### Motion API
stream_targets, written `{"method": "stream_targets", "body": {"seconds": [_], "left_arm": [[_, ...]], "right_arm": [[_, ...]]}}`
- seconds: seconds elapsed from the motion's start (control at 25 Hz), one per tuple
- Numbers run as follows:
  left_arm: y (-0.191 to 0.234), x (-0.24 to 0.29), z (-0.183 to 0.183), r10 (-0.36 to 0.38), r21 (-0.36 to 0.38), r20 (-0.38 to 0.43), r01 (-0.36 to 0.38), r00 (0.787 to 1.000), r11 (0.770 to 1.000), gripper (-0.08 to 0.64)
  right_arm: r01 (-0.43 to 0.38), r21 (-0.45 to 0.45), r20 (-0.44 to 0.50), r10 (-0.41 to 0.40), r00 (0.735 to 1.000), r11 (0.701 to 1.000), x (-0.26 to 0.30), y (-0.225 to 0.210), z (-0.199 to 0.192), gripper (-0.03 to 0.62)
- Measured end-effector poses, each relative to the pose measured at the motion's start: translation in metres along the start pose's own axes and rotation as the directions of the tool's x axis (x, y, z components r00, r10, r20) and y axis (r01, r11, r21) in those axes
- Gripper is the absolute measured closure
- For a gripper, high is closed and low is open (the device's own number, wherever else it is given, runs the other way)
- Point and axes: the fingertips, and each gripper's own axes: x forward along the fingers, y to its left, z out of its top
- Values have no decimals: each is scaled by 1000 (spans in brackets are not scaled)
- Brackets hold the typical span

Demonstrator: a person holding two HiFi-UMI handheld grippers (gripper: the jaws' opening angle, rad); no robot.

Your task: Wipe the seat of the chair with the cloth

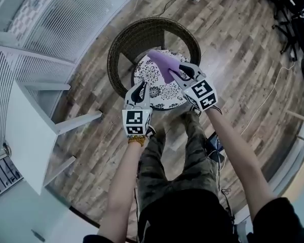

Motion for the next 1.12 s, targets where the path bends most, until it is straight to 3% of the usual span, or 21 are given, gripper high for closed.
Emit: {"method": "stream_targets", "body": {"seconds": [0.28,0.52,1.12], "left_arm": [[-13,-37,82,-1,78,106,-8,994,997,537],[-23,-85,145,-18,130,212,-10,977,991,537],[-57,-181,231,-68,236,380,-26,922,971,537]], "right_arm": [[128,42,84,-131,988,991,-66,-6,56,494],[215,49,177,-221,959,975,-120,26,112,494],[355,99,303,-368,879,929,-212,94,182,495]]}}
